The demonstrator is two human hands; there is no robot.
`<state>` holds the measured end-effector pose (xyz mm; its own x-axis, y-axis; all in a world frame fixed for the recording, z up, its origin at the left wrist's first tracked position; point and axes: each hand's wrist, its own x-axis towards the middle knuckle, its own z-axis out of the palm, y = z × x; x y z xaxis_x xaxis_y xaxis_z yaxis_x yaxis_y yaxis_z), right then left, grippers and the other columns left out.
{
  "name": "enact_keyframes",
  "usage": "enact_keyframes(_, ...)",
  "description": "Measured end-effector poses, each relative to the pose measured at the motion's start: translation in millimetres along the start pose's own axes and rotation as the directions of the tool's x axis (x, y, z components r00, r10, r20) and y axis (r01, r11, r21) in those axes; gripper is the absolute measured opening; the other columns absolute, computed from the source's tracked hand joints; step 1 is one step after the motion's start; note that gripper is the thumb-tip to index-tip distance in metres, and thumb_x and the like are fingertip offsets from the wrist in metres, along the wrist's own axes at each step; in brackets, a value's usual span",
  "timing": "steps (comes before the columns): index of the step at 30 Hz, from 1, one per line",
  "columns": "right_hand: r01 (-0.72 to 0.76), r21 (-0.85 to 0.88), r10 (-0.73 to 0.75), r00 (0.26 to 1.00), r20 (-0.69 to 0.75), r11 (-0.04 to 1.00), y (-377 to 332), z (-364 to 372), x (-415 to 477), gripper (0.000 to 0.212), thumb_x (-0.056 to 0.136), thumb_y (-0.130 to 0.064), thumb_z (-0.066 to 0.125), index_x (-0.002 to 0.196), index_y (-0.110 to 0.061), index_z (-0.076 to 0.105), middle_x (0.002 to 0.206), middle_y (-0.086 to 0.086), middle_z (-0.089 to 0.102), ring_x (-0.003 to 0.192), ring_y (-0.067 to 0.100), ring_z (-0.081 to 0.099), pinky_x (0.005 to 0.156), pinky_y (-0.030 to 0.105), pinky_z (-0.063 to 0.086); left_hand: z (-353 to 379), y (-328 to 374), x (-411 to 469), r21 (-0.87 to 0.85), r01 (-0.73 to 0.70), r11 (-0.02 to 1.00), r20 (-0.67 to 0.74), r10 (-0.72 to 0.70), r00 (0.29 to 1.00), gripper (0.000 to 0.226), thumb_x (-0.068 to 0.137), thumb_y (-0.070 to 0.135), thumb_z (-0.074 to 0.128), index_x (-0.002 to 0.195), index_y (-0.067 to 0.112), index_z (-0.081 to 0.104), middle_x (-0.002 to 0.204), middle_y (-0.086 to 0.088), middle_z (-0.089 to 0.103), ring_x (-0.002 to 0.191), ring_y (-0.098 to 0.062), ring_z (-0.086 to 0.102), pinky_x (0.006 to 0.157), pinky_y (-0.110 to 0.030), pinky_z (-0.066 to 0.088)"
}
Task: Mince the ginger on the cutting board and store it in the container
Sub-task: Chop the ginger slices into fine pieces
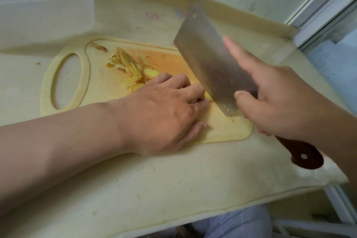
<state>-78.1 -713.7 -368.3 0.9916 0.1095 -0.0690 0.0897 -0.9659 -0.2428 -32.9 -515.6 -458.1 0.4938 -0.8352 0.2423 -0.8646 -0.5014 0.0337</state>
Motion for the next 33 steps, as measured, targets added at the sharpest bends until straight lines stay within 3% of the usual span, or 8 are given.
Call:
enact_keyframes(6, 0.036, 0.028, -0.036, 0.999, 0.002, 0.999, -14, 0, 38, 0.092, 0.093, -0.007, 0.048, 0.162, -0.051, 0.007, 0.056, -0.009, 0.067, 0.039, 0.013, 0.063, 0.05, 0.034, 0.06, 0, -1, -1, -0.011, -0.015, 1.0, -0.005, 0.015, 1.0, 0.062, 0.101, 0.052, 0.019, 0.133, 0.015, 0.057, 0.119, -0.002, 0.056, 0.105, -0.031, 0.052, 0.089, -0.048, 0.044)
enact_keyframes(9, 0.04, 0.067, -0.033, 0.993, -0.111, 0.997, -6, 8, 20, 0.091, 0.095, -0.009, 0.05, 0.162, -0.053, 0.006, 0.052, 0.007, 0.062, 0.042, 0.016, 0.059, 0.048, 0.035, 0.053, 0, -1, -1, -0.006, -0.011, 1.0, -0.012, 0.011, 1.0, 0.062, 0.101, 0.052, 0.019, 0.133, 0.016, 0.057, 0.121, -0.001, 0.056, 0.106, -0.03, 0.052, 0.09, -0.048, 0.044)
enact_keyframes(13, 0.021, 0.13, 0.002, 0.984, -0.178, 0.991, 4, 16, -12, 0.092, 0.098, -0.008, 0.053, 0.158, -0.059, 0.005, 0.056, 0.013, 0.063, 0.042, 0.022, 0.056, 0.05, 0.04, 0.051, 1, -1, 0, -0.003, -0.005, 1.0, -0.013, 0.005, 1.0, 0.063, 0.1, 0.051, 0.017, 0.133, 0.016, 0.057, 0.121, -0.002, 0.057, 0.107, -0.03, 0.053, 0.09, -0.048, 0.044)
enact_keyframes(16, 0.029, 0.091, -0.015, 0.989, -0.149, 0.995, 6, 11, -13, 0.092, 0.098, -0.009, 0.053, 0.158, -0.06, 0.005, 0.056, 0.013, 0.063, 0.042, 0.022, 0.056, 0.051, 0.04, 0.051, 1, -1, 0, 0.002, -0.011, 1.0, -0.018, 0.011, 1.0, 0.063, 0.1, 0.051, 0.017, 0.132, 0.015, 0.058, 0.12, -0.002, 0.057, 0.106, -0.031, 0.053, 0.09, -0.048, 0.044)
enact_keyframes(19, 0.016, 0.0, -0.016, 1.0, -0.023, 1.0, 0, 1, 3, 0.091, 0.096, -0.011, 0.051, 0.157, -0.061, 0.005, 0.055, 0.005, 0.065, 0.044, 0.016, 0.061, 0.054, 0.036, 0.056, 0, 0, 0, 0.01, -0.01, 1.0, -0.014, 0.01, 1.0, 0.063, 0.1, 0.051, 0.016, 0.13, 0.016, 0.058, 0.119, -0.002, 0.056, 0.105, -0.03, 0.052, 0.091, -0.048, 0.043)
enact_keyframes(23, 0.016, -0.002, -0.016, 0.998, 0.061, 1.0, -12, -5, 27, 0.092, 0.094, -0.007, 0.048, 0.162, -0.053, 0.007, 0.057, -0.003, 0.062, 0.038, 0.014, 0.063, 0.05, 0.037, 0.061, 0, 0, 0, 0.003, -0.014, 1.0, -0.009, 0.014, 1.0, 0.063, 0.1, 0.052, 0.018, 0.132, 0.015, 0.058, 0.117, -0.003, 0.056, 0.103, -0.031, 0.052, 0.09, -0.049, 0.044)
enact_keyframes(28, 0.055, 0.038, -0.052, 0.996, -0.073, 0.998, -8, 5, 19, 0.09, 0.095, -0.008, 0.049, 0.163, -0.05, 0.007, 0.052, 0.003, 0.06, 0.043, 0.017, 0.059, 0.051, 0.039, 0.054, 0, -1, -1, 0.004, -0.02, 1.0, -0.017, 0.02, 1.0, 0.063, 0.1, 0.052, 0.018, 0.132, 0.015, 0.058, 0.119, -0.003, 0.057, 0.105, -0.031, 0.053, 0.09, -0.048, 0.045)
enact_keyframes(33, 0.016, 0.124, 0.001, 0.991, -0.136, 0.992, 7, 12, -15, 0.092, 0.098, -0.01, 0.052, 0.156, -0.063, 0.004, 0.054, 0.013, 0.062, 0.043, 0.025, 0.058, 0.052, 0.043, 0.053, 0, -1, -1, 0.005, -0.011, 1.0, -0.013, 0.011, 1.0, 0.064, 0.1, 0.052, 0.016, 0.132, 0.015, 0.058, 0.122, -0.002, 0.057, 0.106, -0.03, 0.053, 0.09, -0.048, 0.044)
